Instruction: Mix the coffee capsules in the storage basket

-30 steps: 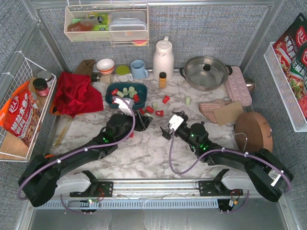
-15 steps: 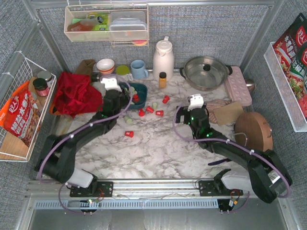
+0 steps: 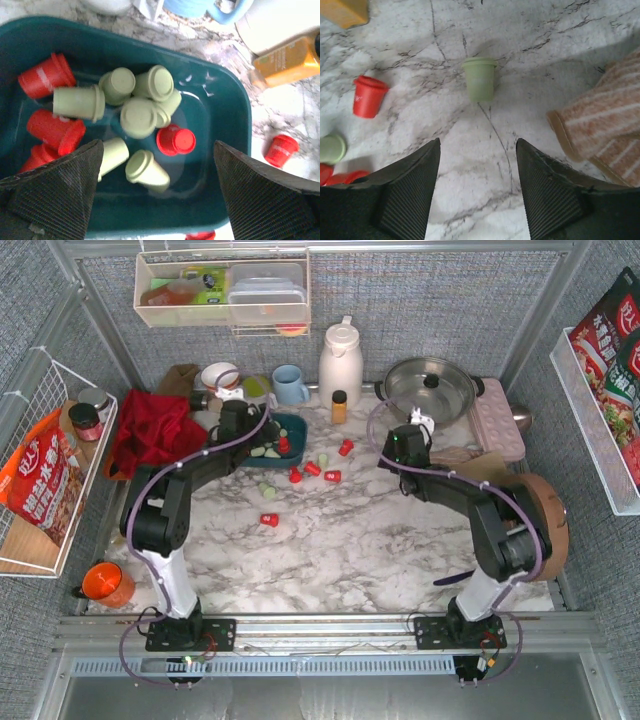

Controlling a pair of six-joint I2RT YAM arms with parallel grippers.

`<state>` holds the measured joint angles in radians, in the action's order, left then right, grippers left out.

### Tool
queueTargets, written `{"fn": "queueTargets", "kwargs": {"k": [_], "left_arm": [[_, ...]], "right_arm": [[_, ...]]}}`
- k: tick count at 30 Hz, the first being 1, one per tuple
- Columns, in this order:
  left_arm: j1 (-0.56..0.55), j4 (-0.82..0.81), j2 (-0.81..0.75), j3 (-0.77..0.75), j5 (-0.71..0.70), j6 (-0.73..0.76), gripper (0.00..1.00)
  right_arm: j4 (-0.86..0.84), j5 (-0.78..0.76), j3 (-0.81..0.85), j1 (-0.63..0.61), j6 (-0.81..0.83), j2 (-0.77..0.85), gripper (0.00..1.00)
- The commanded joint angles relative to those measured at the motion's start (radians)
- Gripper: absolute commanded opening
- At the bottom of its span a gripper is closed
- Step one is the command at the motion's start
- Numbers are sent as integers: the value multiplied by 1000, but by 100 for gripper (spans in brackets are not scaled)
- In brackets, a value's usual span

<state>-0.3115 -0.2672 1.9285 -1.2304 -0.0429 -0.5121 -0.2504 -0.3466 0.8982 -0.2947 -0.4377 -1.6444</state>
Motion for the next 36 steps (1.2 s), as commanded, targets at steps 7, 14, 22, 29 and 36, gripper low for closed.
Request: {"fn": "queueTargets", "kwargs": {"k": [7,14,22,29,36], "left_arm": [[-4,-94,-288,254,45,-66,99],[-19,-76,-474,393,66,-106,99],[-63,-69,-606,489,32,-122,99],[-89,-74,-651,538,5,-133,99],[-108,-90,-674,572,13,-145,99]], "right_arm": [[42,170,234,105,-60,-245,57],[217,190,428,111,-18,-365,55],[362,162,491,111,-29,-421,53],[431,167,553,106,-14,-454,50],[401,217,521,95,39,-429,34]]}}
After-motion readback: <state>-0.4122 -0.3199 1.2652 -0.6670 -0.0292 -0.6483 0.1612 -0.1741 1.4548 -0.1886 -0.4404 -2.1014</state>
